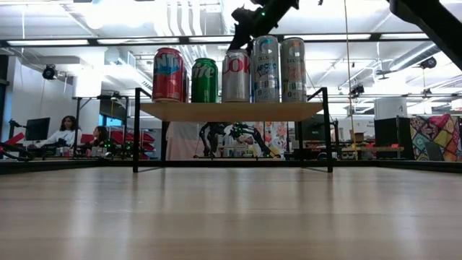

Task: Place canned beverage on shelf
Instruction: Put the left silver soda can on the shelf aligned with the other silver soda can

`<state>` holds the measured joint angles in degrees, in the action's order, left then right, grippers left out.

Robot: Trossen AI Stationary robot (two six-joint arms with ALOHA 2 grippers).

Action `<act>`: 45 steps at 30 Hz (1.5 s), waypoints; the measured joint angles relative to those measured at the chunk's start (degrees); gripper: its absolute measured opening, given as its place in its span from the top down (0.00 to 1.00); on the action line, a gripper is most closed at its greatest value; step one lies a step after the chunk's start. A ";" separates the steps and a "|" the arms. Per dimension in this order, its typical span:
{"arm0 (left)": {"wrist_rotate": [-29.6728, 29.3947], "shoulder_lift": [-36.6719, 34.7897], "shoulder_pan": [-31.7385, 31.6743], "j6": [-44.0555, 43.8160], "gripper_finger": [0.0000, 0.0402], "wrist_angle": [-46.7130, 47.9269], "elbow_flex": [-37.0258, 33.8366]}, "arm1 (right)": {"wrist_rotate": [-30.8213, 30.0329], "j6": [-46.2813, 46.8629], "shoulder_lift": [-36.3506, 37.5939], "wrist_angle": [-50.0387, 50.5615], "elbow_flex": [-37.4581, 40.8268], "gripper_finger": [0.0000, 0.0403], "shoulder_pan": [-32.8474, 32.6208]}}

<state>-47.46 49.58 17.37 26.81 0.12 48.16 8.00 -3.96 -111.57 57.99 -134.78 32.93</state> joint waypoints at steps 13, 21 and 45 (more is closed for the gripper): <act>-0.02 0.04 0.00 -0.96 1.00 0.96 0.00 | -0.68 0.58 -0.76 3.25 0.00 0.32 -2.41; 0.00 0.04 0.00 -0.96 1.00 1.36 0.00 | -0.57 0.43 -0.92 3.22 0.00 0.32 -2.57; -0.02 0.04 0.00 -0.96 1.00 1.62 0.00 | -0.64 -0.62 -3.76 4.91 0.09 0.31 -3.68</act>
<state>-47.48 49.63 17.37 25.85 1.74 48.16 7.36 -4.58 -115.33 62.89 -134.69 29.26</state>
